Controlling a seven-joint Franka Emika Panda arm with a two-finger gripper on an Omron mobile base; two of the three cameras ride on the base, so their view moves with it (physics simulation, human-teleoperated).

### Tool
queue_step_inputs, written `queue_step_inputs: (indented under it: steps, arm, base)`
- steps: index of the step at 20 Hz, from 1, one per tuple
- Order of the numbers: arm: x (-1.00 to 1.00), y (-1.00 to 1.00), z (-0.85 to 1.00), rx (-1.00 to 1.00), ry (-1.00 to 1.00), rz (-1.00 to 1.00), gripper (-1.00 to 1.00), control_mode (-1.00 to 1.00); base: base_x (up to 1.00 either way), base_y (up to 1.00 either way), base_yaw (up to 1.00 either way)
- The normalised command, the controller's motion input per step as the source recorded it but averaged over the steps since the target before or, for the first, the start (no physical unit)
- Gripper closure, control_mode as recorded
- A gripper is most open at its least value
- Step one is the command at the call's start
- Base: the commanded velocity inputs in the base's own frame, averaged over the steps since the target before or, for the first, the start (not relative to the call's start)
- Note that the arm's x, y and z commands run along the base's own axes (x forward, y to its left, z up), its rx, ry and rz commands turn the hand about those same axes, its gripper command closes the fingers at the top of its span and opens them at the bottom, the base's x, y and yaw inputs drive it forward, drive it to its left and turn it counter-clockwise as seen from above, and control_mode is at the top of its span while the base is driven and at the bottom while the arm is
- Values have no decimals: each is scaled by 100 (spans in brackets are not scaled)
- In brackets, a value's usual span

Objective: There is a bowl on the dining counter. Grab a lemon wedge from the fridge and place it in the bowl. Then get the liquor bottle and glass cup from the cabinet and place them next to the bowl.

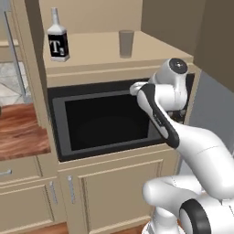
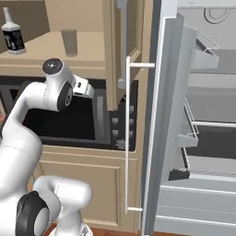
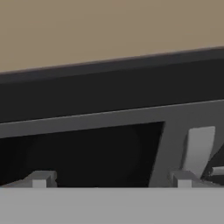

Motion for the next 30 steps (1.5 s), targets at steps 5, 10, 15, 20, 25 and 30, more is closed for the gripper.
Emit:
queue_step_inputs:
  steps: [5,10,15,20,25,30]
  arm:
    - [0,0,0,0,0,0,-100,100]
    - [0,0,0,0,0,0,-100,100]
    - [0,0,0,0,0,0,-100,100]
    - [-5,0,5,0,-4,1,-100,-100]
    - [-62,6,16,0,-43,2,-100,-100]
    - [-21,17,27,-1,-47,0,-100,-100]
  base:
    - [41,10,-6]
    - [42,2,0]
    - [21,5,1]
    - [2,3,2]
    - [0,0,0]
    - [0,0,0]
